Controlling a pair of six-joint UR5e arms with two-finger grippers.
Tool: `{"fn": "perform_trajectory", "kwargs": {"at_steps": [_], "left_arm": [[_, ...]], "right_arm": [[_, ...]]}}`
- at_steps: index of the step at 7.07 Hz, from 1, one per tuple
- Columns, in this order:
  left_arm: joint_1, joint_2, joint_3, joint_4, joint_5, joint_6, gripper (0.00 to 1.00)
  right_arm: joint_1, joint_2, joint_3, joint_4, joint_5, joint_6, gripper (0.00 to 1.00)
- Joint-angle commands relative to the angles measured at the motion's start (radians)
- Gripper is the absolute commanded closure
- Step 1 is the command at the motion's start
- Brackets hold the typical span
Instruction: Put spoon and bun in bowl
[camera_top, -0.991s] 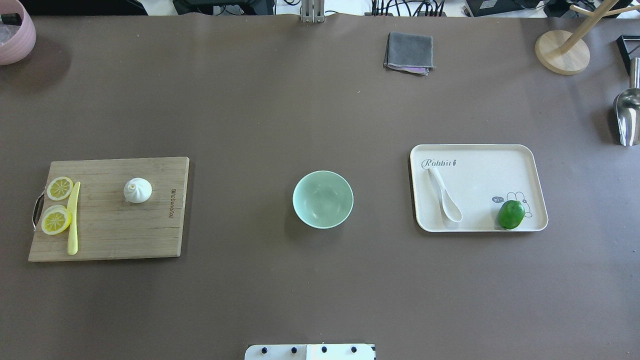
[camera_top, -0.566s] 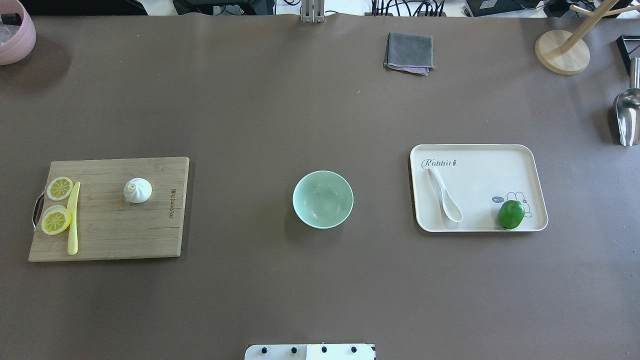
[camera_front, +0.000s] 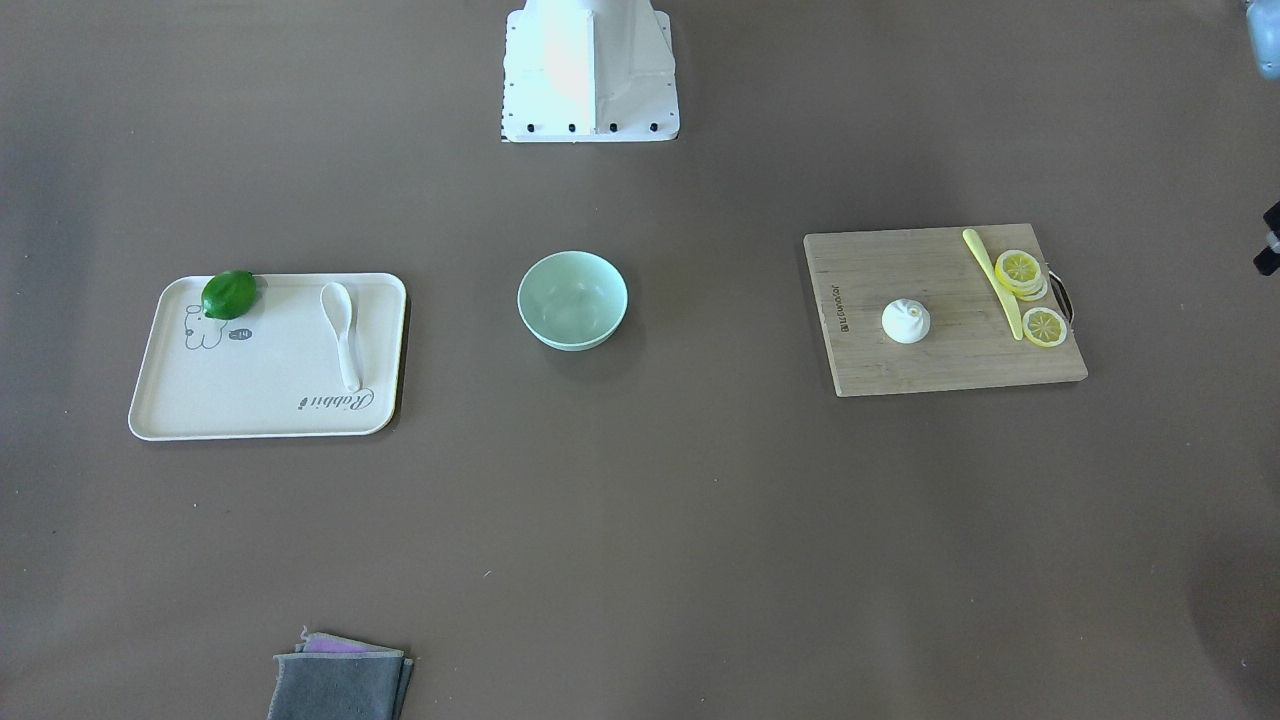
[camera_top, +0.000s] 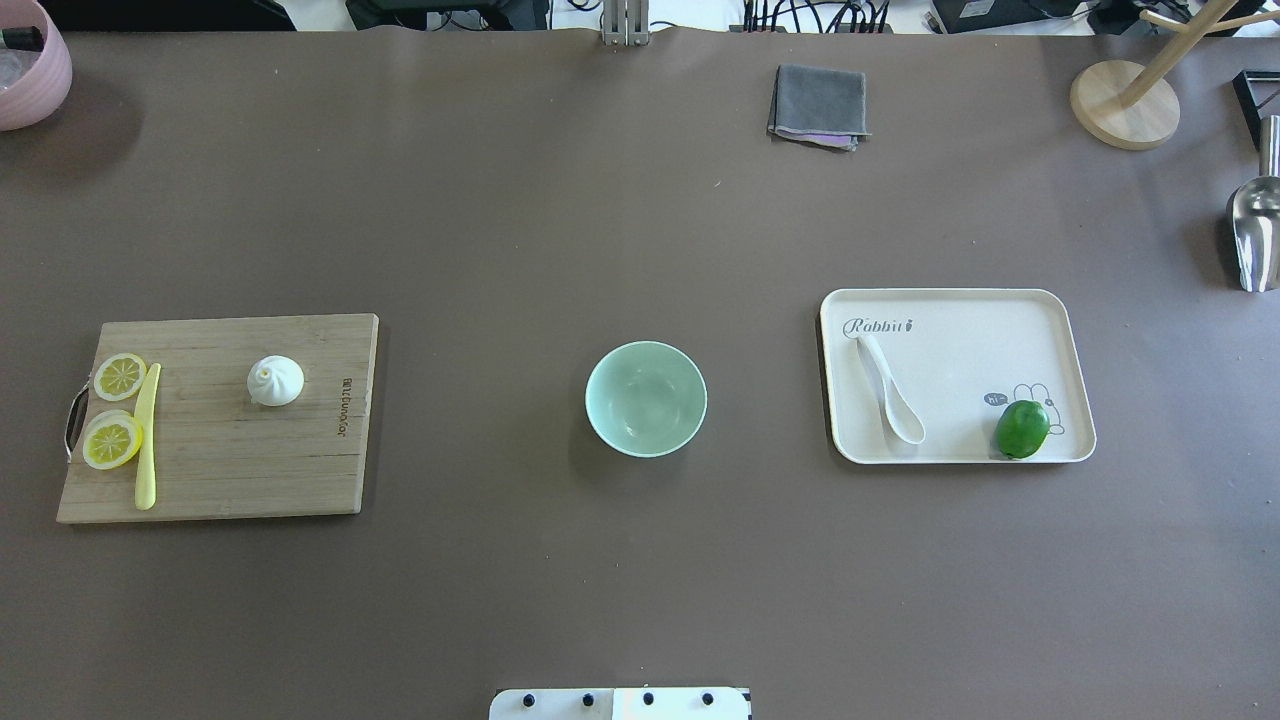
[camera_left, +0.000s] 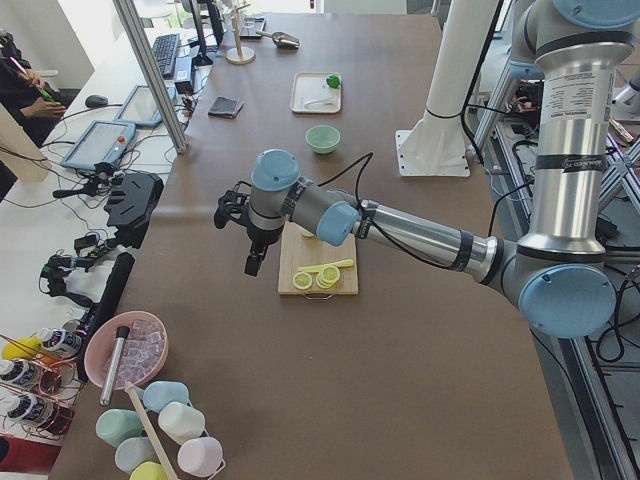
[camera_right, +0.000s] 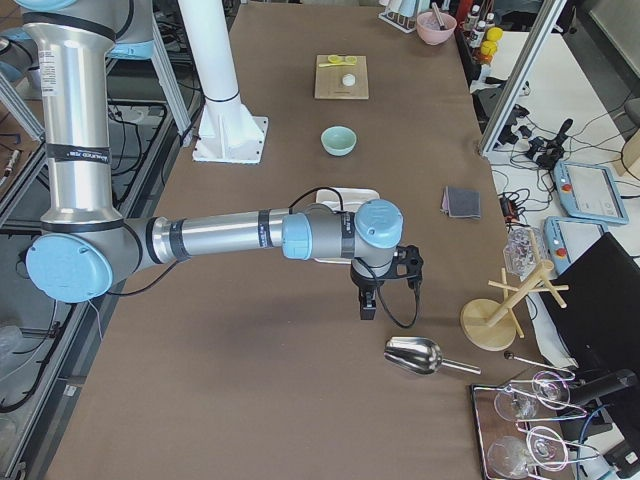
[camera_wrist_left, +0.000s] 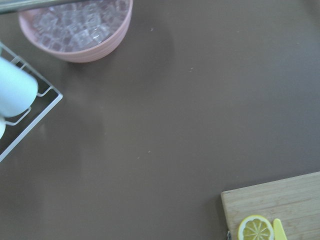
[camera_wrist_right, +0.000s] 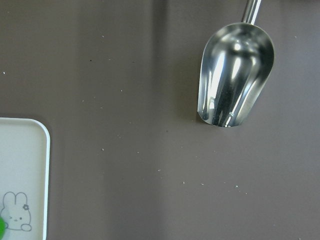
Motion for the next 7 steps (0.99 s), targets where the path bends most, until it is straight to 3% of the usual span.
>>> {"fn": "perform_trajectory", "kwargs": {"at_steps": [1,2,3,7], "left_arm": [[0.15,-0.109,0.045,-0.055,-0.003,-0.127,0.02],[0.184,-0.158,0.077,-0.148,0.001,-0.144,0.02],[0.208,-0.168,0.075,-0.156,0.01,-0.22,0.02],[0.498,-0.206,0.052,-0.152,0.335,-0.362,0.02]], "right_arm": [[-0.082,0.01,0.009,0.126,-0.001,0.037,0.0],[-0.087,0.003,0.007,0.17,0.003,0.082,0.0],[-0.1,0.002,0.015,0.175,0.006,0.159,0.0],[-0.215,0.047,0.052,0.211,0.003,0.323,0.0]]}}
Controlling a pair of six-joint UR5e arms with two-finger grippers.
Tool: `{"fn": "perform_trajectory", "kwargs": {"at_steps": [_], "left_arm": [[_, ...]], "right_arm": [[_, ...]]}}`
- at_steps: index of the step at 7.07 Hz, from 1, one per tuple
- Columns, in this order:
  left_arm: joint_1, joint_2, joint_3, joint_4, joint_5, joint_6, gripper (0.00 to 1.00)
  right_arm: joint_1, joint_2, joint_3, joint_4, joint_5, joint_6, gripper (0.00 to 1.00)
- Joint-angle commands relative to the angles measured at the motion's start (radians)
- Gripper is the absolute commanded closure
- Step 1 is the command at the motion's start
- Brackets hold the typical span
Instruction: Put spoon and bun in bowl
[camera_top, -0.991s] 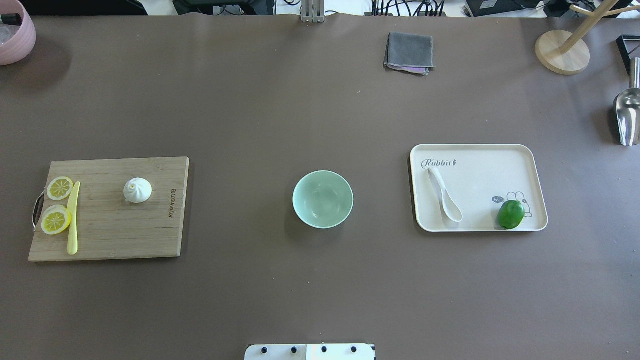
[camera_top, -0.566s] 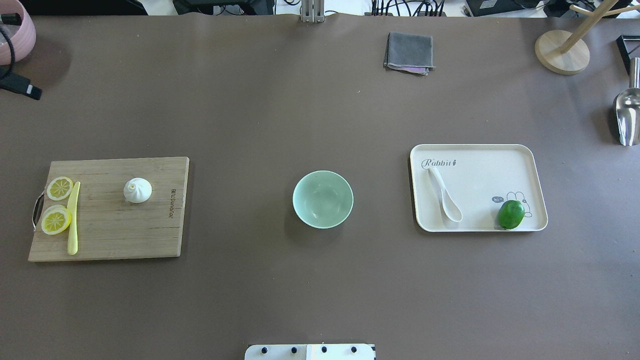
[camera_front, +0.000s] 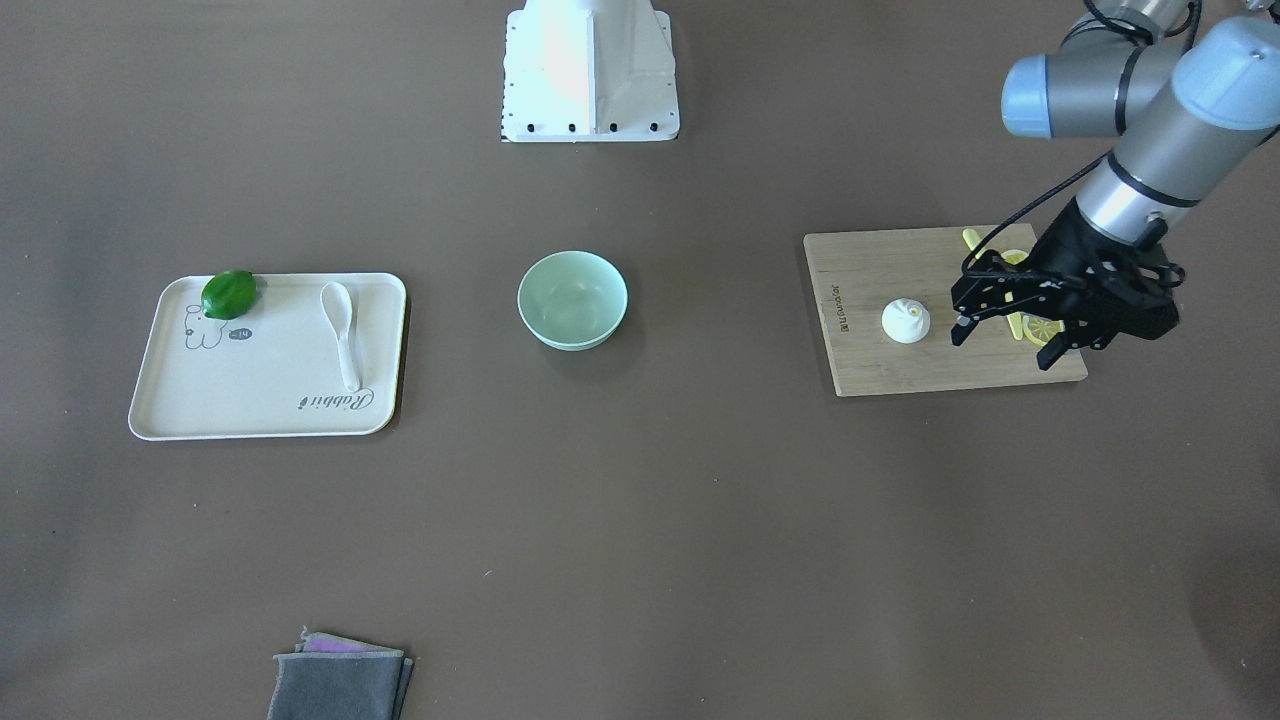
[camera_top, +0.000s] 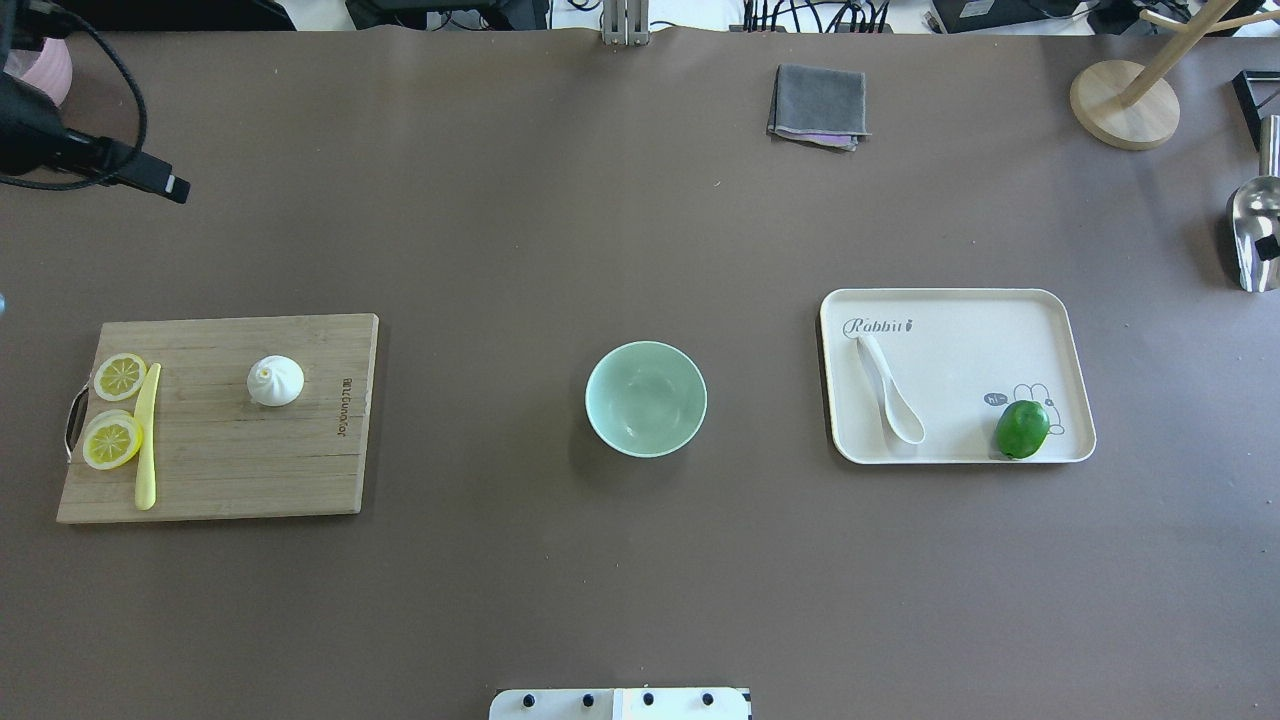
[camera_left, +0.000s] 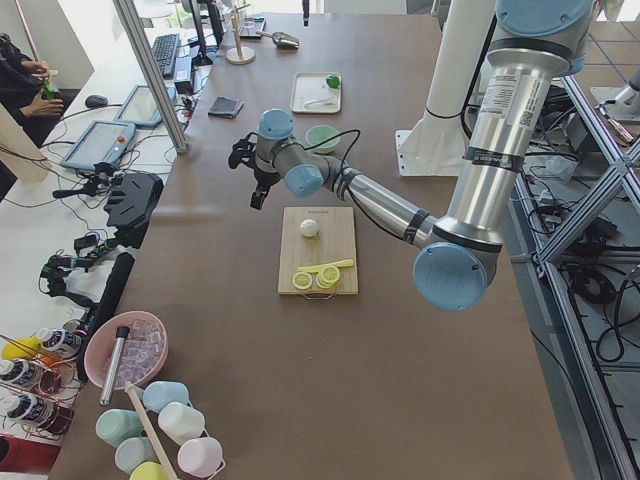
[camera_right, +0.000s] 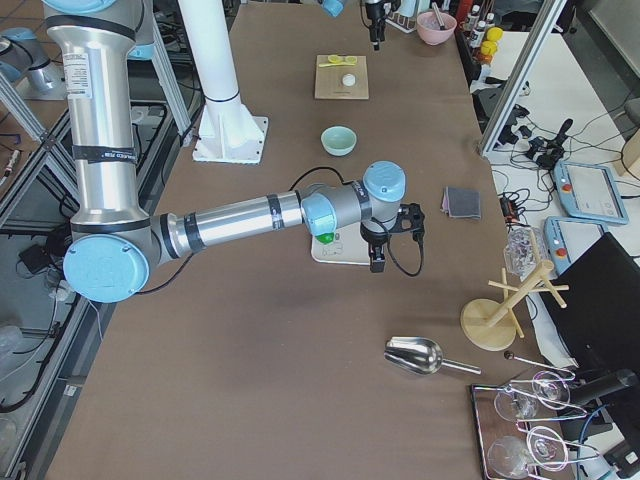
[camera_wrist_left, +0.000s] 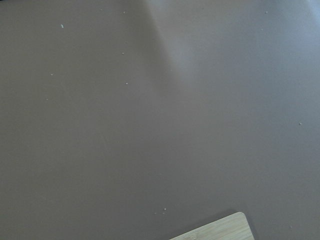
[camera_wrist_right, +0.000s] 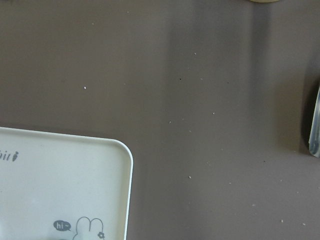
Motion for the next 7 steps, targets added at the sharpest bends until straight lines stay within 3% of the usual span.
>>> {"fn": "perform_trajectory", "kwargs": {"at_steps": [1,7], "left_arm": [[0.133,0.006,0.001,-0.004,0.128,-0.023,0.02],[0.254,0.143,0.006,-0.084,0.116,-0.06,0.02]], "right_arm": [[-0.051,0.028,0.006,0.019,0.002,0.074,0.0],[-0.122,0.046,0.022,0.02,-0.001,0.154,0.0]]}}
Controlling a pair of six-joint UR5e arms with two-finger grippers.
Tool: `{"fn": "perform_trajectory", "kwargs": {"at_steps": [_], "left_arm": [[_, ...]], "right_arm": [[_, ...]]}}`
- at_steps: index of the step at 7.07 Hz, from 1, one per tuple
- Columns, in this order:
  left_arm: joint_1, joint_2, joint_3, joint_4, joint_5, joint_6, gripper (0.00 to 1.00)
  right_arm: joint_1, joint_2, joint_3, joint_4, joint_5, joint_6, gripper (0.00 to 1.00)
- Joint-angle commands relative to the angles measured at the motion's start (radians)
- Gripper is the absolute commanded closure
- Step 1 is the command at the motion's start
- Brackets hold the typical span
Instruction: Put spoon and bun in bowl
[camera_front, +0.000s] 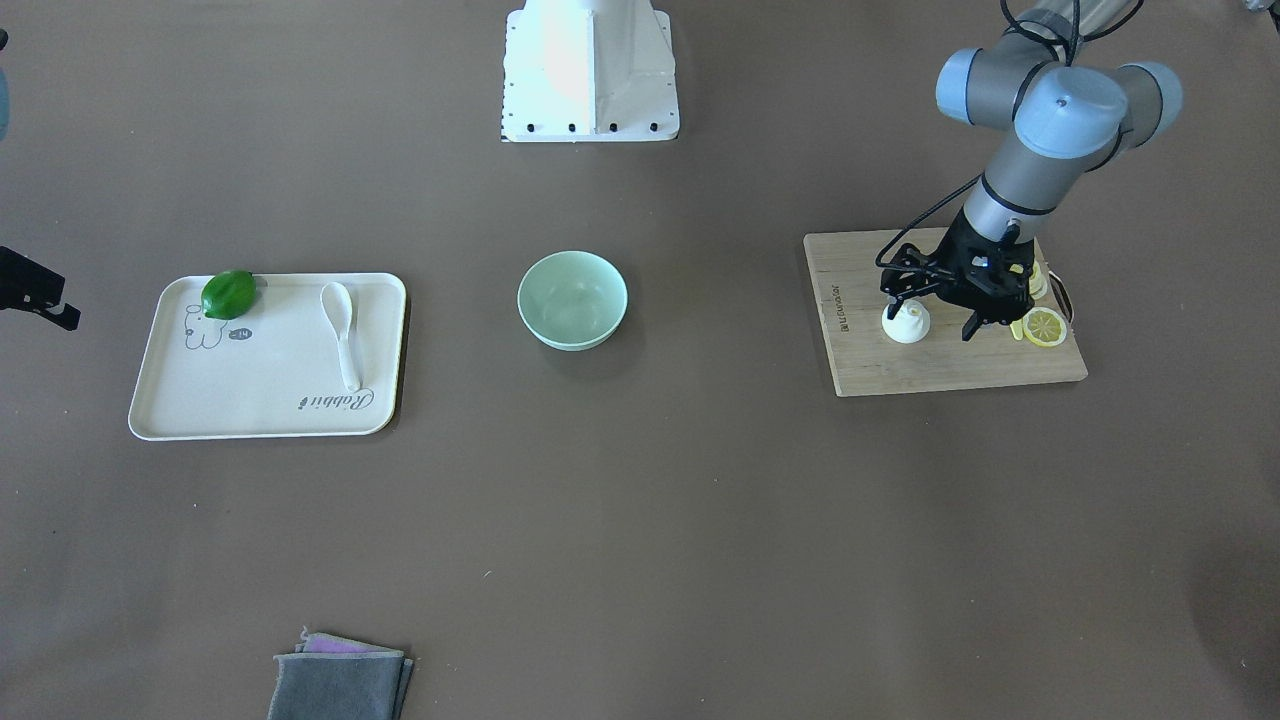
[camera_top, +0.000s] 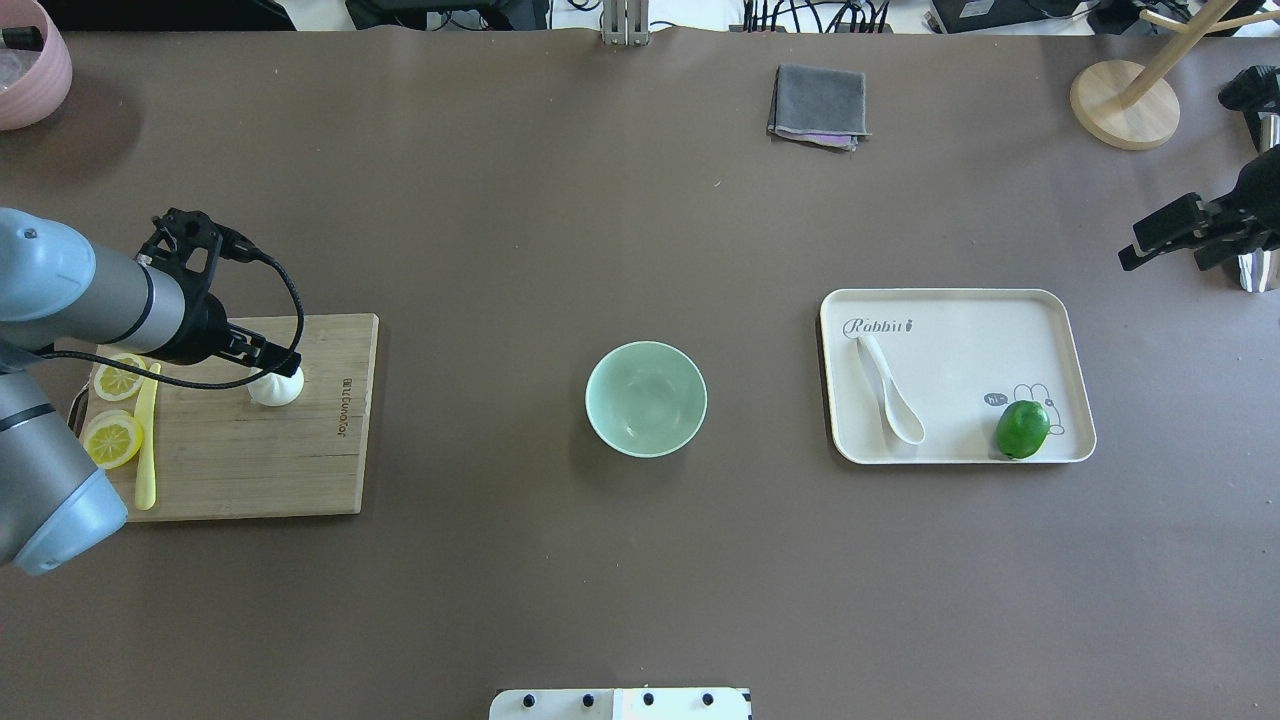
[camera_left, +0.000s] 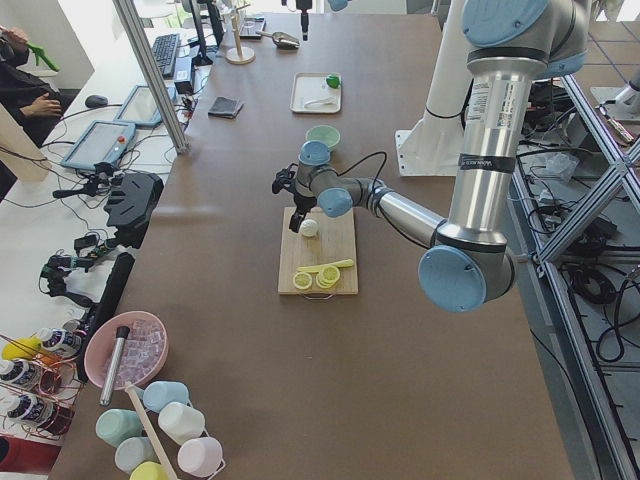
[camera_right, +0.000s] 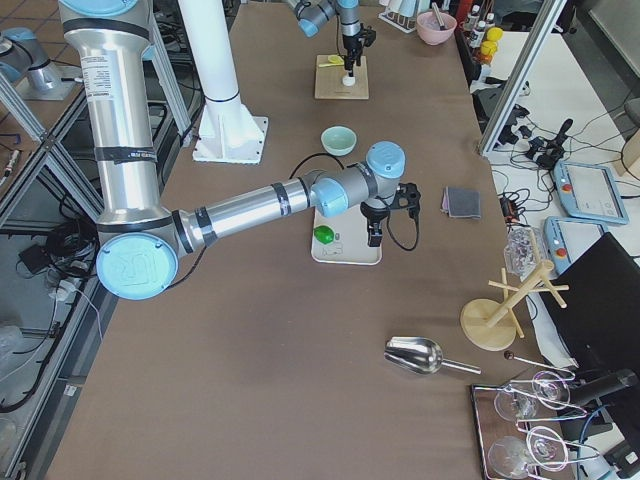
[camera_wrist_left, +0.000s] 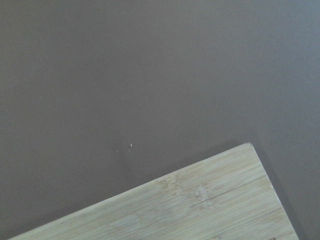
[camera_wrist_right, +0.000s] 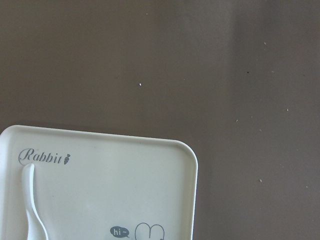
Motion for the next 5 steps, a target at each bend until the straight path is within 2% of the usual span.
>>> {"fn": "perform_trajectory", "kwargs": {"at_steps": [1,2,3,4,5], "left_arm": [[0.047,0.012,0.005,-0.008,0.002,-0.037,0.02],[0.047,0.012,0.012,-0.01,0.002,-0.037,0.02],[0.047,0.012,0.012,-0.01,0.002,-0.037,0.08],[0.047,0.012,0.015,-0.01,0.001,-0.037,0.45],[0.047,0.012,0.015,-0.01,0.001,-0.037,0.75]], "right_arm": [[-0.013,0.0,0.0,0.0,-0.002,0.001,0.0],[-0.013,0.002,0.001,0.0,-0.002,0.001,0.0],[-0.015,0.006,0.001,0.0,-0.002,0.001,0.0],[-0.016,0.009,0.001,0.0,-0.002,0.001,0.0],[-0.024,0.009,0.001,0.0,-0.001,0.001,0.0]]}}
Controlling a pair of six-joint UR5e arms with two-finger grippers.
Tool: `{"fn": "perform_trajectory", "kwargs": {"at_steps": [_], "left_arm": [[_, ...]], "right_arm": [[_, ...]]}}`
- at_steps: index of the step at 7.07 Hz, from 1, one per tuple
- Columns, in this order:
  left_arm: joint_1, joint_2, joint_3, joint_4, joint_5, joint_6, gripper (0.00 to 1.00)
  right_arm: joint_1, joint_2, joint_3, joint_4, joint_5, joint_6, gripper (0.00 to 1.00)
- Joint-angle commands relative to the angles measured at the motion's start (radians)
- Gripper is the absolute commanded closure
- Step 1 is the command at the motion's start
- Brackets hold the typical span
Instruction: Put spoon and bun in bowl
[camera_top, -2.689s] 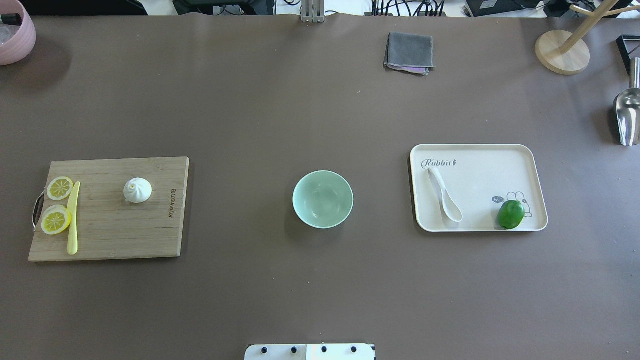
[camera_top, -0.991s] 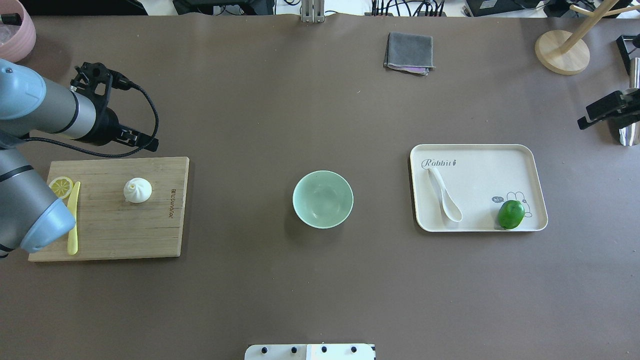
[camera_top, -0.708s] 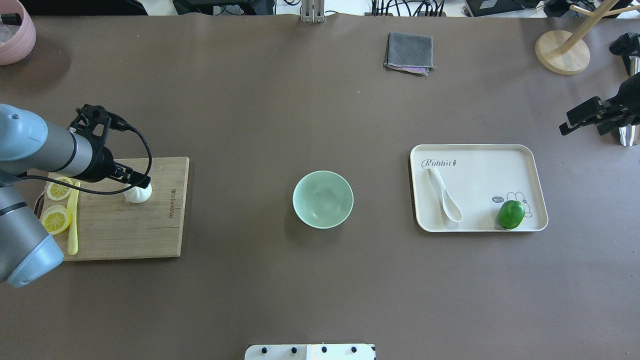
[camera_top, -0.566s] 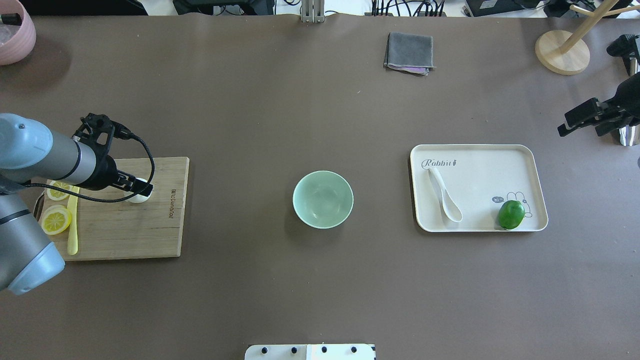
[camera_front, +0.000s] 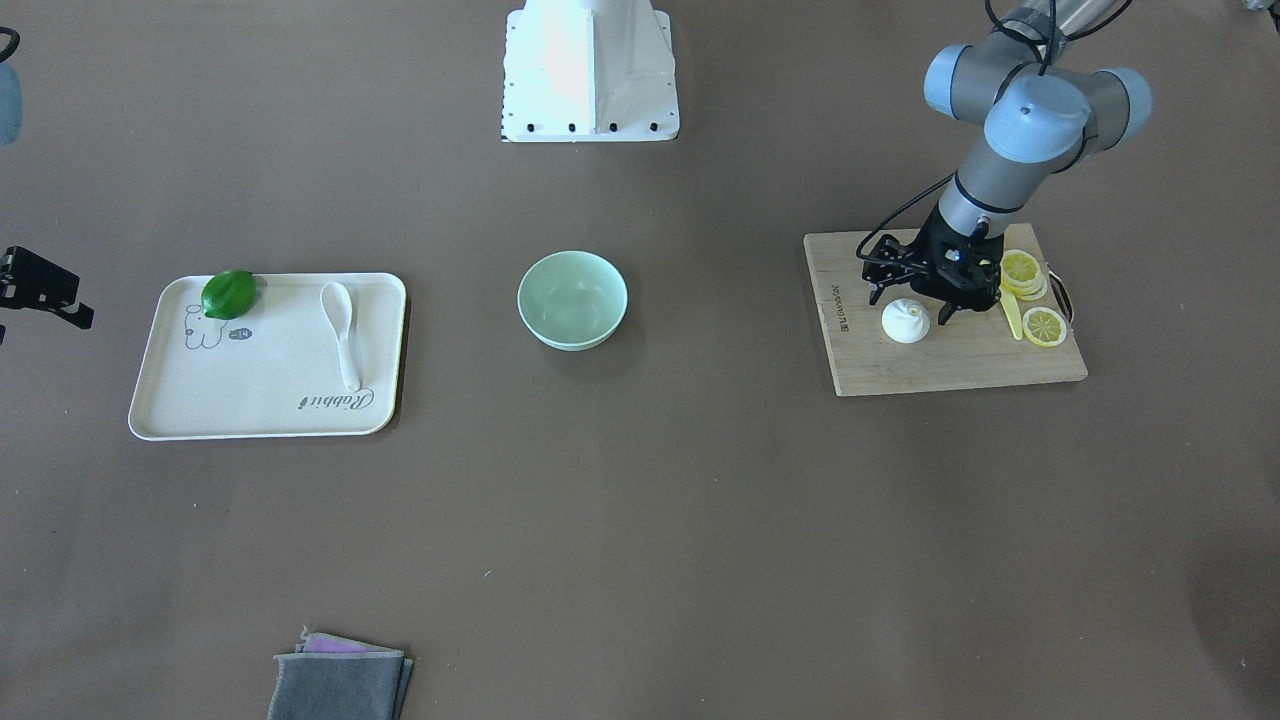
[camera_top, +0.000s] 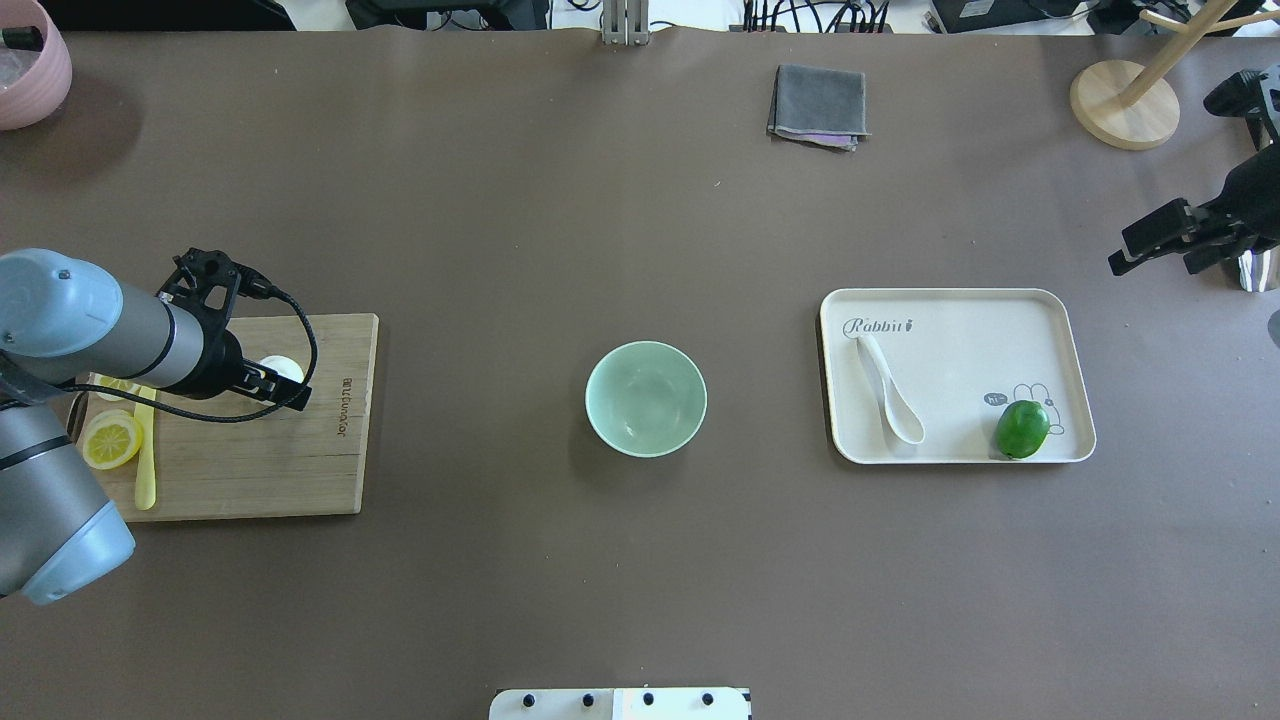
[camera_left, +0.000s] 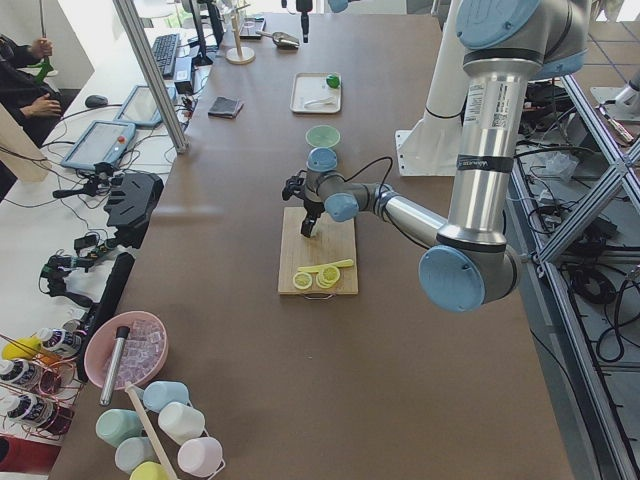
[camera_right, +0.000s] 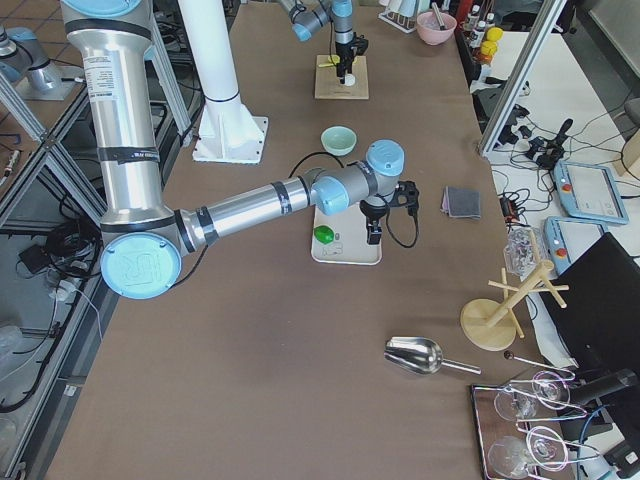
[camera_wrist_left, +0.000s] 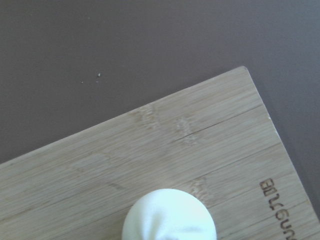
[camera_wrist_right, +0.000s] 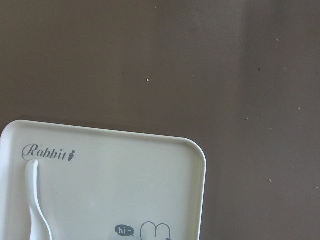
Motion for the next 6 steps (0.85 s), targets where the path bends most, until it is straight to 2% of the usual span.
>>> {"fn": "perform_trajectory", "kwargs": {"at_steps": [1,3,4,6], "left_arm": [[0.001,-0.001,-0.009,0.0,-0.001,0.0,1.0],[-0.019,-0.018,-0.061,0.003,-0.004,-0.002,1.0],[-0.059,-0.078,-0.066,0.03,-0.066,-0.017,1.0],[-0.069,-0.228,-0.059,0.131,-0.088,-0.107,1.0]], "right_arm": [[-0.014,0.003,0.0,0.008,0.0,0.0,0.0],[-0.033,0.003,0.0,0.012,-0.002,0.0,0.0],[-0.053,0.009,0.0,0.014,-0.003,0.023,0.0],[-0.125,0.058,-0.001,0.014,-0.061,0.098,0.0]]}}
